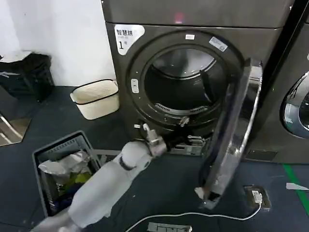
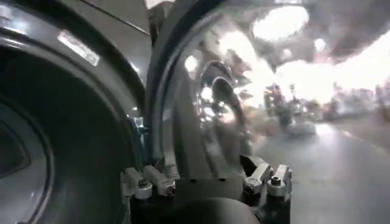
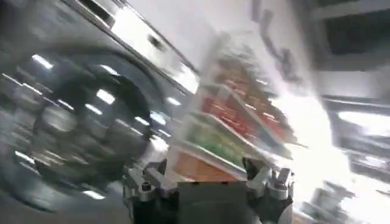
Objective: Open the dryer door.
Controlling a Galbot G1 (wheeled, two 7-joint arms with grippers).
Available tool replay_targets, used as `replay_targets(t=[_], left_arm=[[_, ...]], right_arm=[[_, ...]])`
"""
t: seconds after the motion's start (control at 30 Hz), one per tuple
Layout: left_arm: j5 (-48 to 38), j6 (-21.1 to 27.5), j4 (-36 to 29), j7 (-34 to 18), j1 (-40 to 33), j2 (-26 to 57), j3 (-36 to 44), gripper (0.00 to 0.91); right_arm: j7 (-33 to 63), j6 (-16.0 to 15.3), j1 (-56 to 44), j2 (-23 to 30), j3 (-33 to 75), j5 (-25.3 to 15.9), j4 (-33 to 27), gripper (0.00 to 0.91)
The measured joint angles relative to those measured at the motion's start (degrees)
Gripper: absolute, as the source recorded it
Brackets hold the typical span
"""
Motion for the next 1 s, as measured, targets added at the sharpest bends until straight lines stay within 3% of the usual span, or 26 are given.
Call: replay_targets(t=[0.13, 0.23, 0.37, 0.67, 1.0], left_arm=[[1.55, -0.07, 2.26, -0.41, -1.23, -3.03, 2.17, 0.907], [2.51, -0.54, 4.33, -0.49, -2.33, -5.53, 3.8, 0.907], [3.46, -1.0, 8.23, -0.59, -3.96, -9.42, 5.23, 0.907], [4.11, -1.39, 15.76, -0.8, -7.37, -17.47, 6.86, 0.907], [4.11, -1.63, 19.73, -0.73, -9.18, -19.17, 7.03, 0.907]], right_arm=[[3.78, -0.79, -0.14, 0.73, 3.62, -1.5, -3.43, 0.907], [6.88, -3.64, -0.21, 0.96, 5.84, -2.39, -5.63, 0.907], [9.7, -3.99, 0.36, 1.84, 7.92, -4.5, -7.37, 0.907], [14.32, -4.48, 0.3, 2.42, 11.22, -4.77, -9.19, 0.907], [19.35, -4.93, -1.11, 2.42, 13.19, -7.96, -12.36, 0.907]])
